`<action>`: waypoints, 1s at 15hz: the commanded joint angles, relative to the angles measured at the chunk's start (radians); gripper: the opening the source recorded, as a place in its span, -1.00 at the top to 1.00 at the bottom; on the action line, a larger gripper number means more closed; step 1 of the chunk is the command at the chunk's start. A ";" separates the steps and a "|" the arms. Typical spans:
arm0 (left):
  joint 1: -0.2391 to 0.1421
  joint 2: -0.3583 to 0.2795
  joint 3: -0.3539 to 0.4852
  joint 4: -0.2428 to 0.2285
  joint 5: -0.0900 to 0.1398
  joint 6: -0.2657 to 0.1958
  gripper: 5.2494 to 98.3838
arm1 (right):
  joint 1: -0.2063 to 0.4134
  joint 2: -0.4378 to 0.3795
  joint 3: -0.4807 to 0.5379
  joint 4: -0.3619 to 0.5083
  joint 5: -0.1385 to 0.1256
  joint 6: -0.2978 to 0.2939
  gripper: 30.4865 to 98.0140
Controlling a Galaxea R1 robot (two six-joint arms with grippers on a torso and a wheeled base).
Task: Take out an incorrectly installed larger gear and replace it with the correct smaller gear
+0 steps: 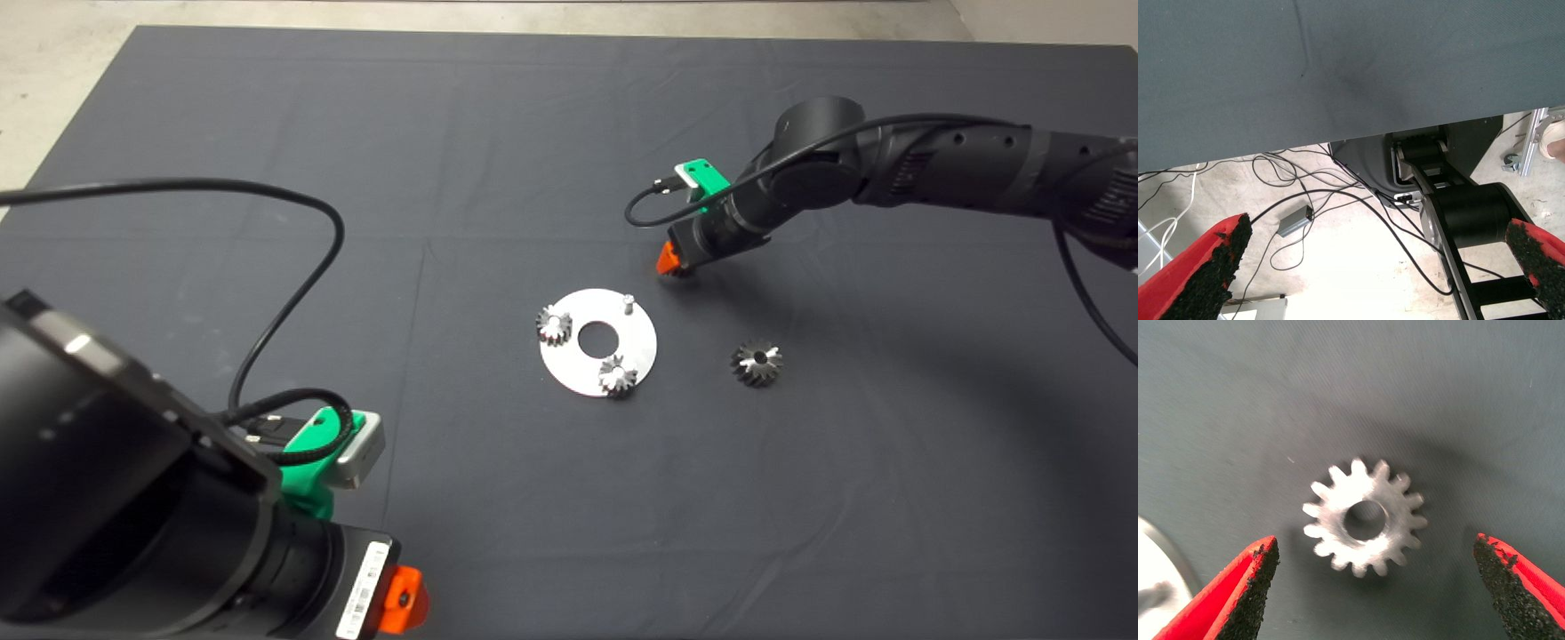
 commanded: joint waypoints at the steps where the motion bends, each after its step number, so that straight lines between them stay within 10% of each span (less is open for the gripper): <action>1: -0.016 -0.001 0.021 -0.023 0.098 -0.008 -1.00 | 0.016 0.000 0.001 -0.029 0.005 -0.001 -0.39; 15: -0.016 -0.003 0.021 -0.023 0.098 -0.008 -1.00 | 0.012 0.003 0.000 -0.110 0.047 -0.002 0.11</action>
